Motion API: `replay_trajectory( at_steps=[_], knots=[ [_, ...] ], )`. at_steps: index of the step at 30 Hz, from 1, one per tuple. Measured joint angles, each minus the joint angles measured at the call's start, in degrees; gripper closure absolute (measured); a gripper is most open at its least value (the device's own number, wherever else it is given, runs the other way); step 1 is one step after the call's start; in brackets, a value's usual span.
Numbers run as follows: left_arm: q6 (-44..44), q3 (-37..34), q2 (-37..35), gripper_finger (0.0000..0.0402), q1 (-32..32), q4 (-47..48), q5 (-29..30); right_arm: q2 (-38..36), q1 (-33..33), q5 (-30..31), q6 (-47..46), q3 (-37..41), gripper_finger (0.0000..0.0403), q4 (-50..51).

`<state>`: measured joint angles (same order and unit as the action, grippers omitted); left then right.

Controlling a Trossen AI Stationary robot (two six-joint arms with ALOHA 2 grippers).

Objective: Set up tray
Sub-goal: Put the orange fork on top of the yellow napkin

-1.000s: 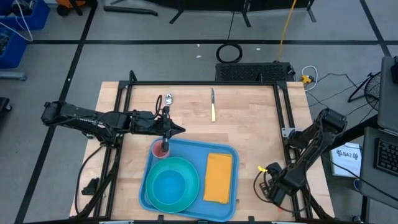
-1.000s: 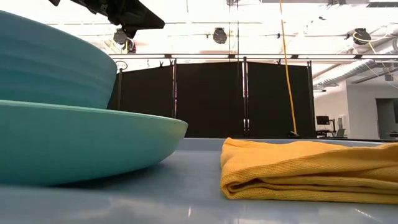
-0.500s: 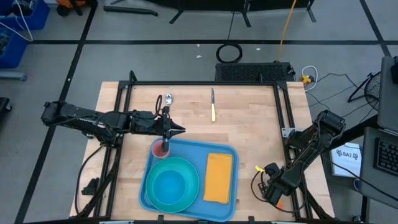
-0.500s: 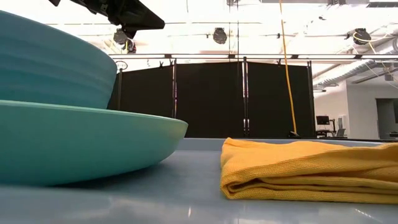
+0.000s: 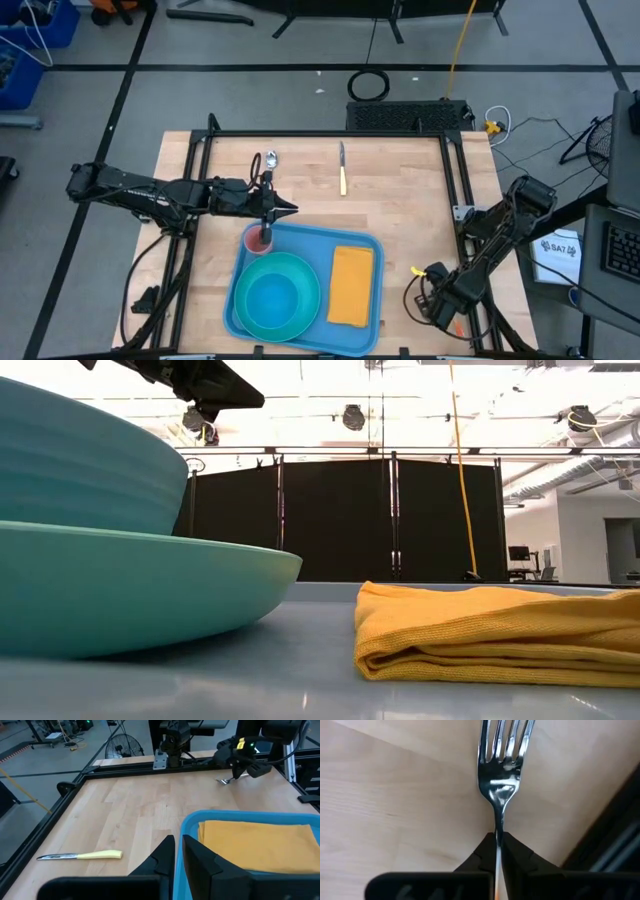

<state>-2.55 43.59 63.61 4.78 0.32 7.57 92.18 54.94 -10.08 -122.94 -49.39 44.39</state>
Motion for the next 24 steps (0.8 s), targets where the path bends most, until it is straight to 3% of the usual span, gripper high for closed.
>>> replay_trajectory(
  at_steps=[6, 13, 19, 24],
  knots=[
    [0.00, 0.00, 0.00, 0.0360, 0.00, -0.02, 0.00, -0.78, 0.06, 11.79, 1.71, -1.04, 0.0401, 0.19],
    [0.02, 0.00, 0.00, 0.0360, 0.00, -0.02, 0.02, -5.48, -1.98, 37.14, 10.75, -2.16, 0.0402, -8.14],
    [0.33, 0.00, 0.00, 0.0360, 0.00, -0.06, 0.04, -6.54, -8.34, 44.12, 30.36, -2.20, 0.0402, -26.14],
    [0.76, 0.00, 0.00, 0.0360, 0.01, -0.06, 0.06, -4.81, -14.48, 43.42, 45.80, -1.09, 0.0402, -43.69]
  ],
)
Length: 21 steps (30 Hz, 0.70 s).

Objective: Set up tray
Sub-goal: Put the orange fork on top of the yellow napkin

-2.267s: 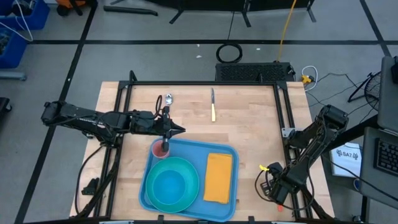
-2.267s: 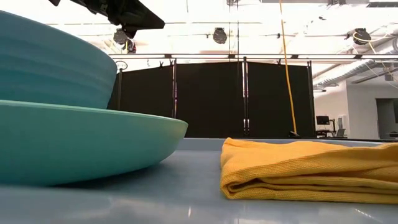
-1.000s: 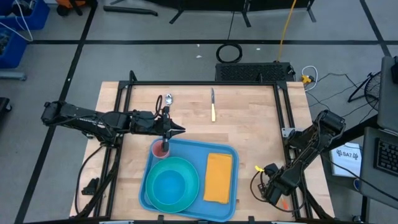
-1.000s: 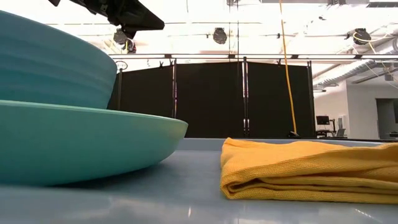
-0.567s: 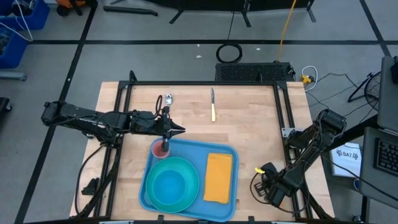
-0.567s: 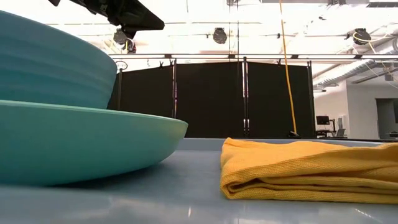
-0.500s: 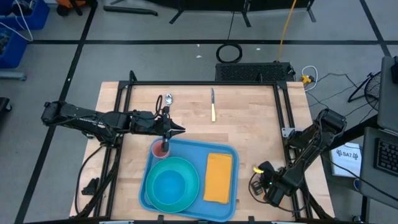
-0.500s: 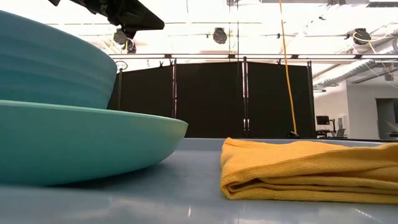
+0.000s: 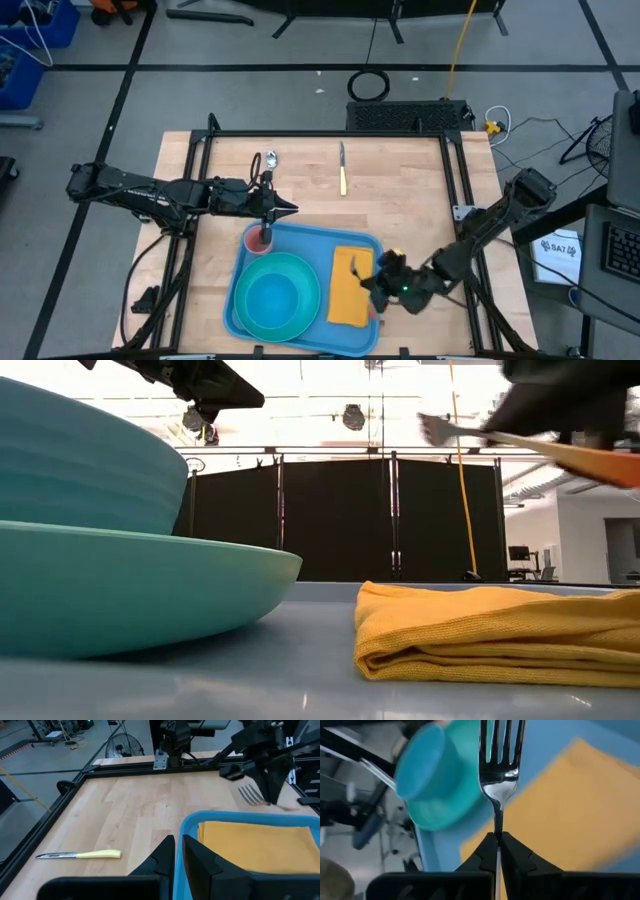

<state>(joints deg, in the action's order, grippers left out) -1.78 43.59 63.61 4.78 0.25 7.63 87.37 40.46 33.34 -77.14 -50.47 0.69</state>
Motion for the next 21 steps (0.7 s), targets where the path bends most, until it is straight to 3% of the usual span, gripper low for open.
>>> replay_trajectory(
  at_steps=[4, 10, 14, 21],
  knots=[
    [0.43, 0.00, 0.00, 0.0360, -0.33, -0.03, 0.28, 2.71, -3.40, 2.07, 7.37, 0.98, 0.0402, -11.89],
    [2.28, 0.00, 0.00, 0.0360, -1.46, -0.02, 0.51, 8.47, -4.41, 15.53, 10.81, 0.24, 0.0403, -22.33],
    [3.58, 0.00, 0.00, 0.0360, -2.16, -0.02, 0.53, 12.19, -4.70, 20.68, 10.31, -4.80, 0.0403, -14.51],
    [4.92, 0.00, 0.00, 0.0360, -2.26, 0.02, 0.47, 19.93, -6.39, 22.21, 10.45, -24.36, 0.0403, 15.01]
  ],
)
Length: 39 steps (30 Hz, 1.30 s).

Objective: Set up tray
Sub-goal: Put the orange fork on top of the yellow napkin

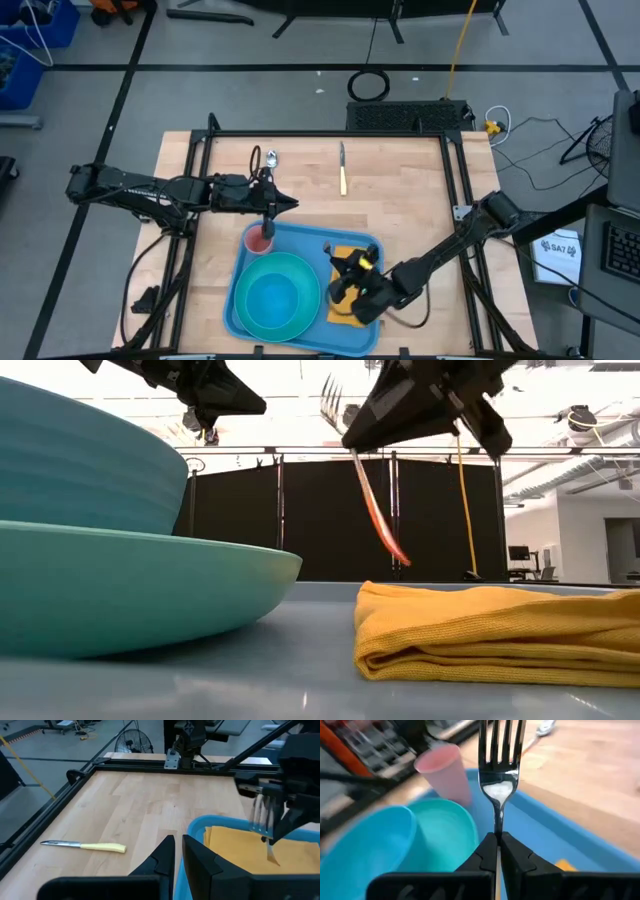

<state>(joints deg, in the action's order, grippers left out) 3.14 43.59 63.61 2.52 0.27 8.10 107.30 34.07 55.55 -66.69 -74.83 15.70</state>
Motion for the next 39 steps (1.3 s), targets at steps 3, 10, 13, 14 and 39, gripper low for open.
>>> replay_trajectory(
  at_steps=[3, 10, 13, 14, 39],
  knots=[
    [0.24, 0.00, 0.00, 0.0360, 0.00, 0.11, 0.00, 2.18, 0.00, -4.24, -6.78, -6.68, 0.0403, 15.63],
    [0.24, 0.00, 0.01, 0.0360, 0.00, 0.44, -0.04, 2.98, -0.47, -24.92, -14.38, -8.58, 0.0403, 23.28],
    [0.20, 0.00, 0.02, 0.0360, 0.00, 0.84, -0.04, 1.59, -0.76, -33.75, -15.63, -8.58, 0.0403, 23.35],
    [0.21, 0.00, 0.01, 0.0360, 0.00, 0.93, -0.04, 0.96, -1.02, -36.74, -16.83, -8.58, 0.0403, 23.65],
    [2.93, 0.00, 0.02, 0.0360, -3.49, 4.83, 5.44, 4.98, -3.98, -25.66, -47.20, -2.97, 0.0403, 6.86]
  ],
)
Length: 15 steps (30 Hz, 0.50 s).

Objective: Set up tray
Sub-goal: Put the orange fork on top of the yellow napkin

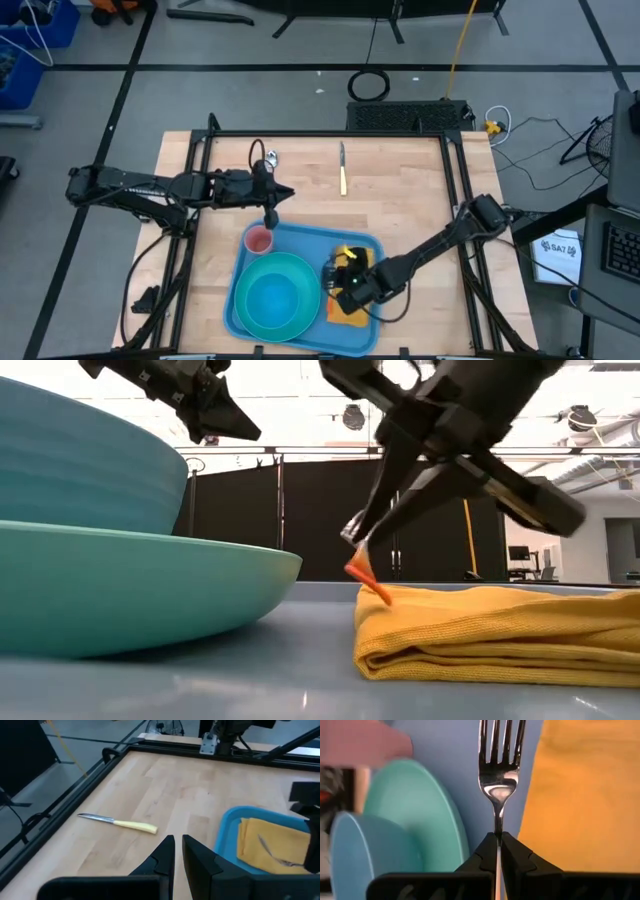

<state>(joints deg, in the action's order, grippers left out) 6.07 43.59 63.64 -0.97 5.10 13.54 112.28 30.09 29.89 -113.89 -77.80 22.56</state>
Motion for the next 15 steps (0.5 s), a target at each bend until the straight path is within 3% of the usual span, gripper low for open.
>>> replay_trajectory(
  at_steps=[6, 15],
  knots=[
    [-0.85, 0.00, 0.00, 0.0360, -1.40, -0.07, -0.04, -0.06, 2.89, 2.73, -6.76, 2.06, 0.0403, 0.11],
    [-1.18, 0.00, 0.00, 0.0360, -1.65, -0.11, -0.07, -0.10, 2.12, -2.64, -6.00, 2.32, 0.0403, 2.96]
  ],
)
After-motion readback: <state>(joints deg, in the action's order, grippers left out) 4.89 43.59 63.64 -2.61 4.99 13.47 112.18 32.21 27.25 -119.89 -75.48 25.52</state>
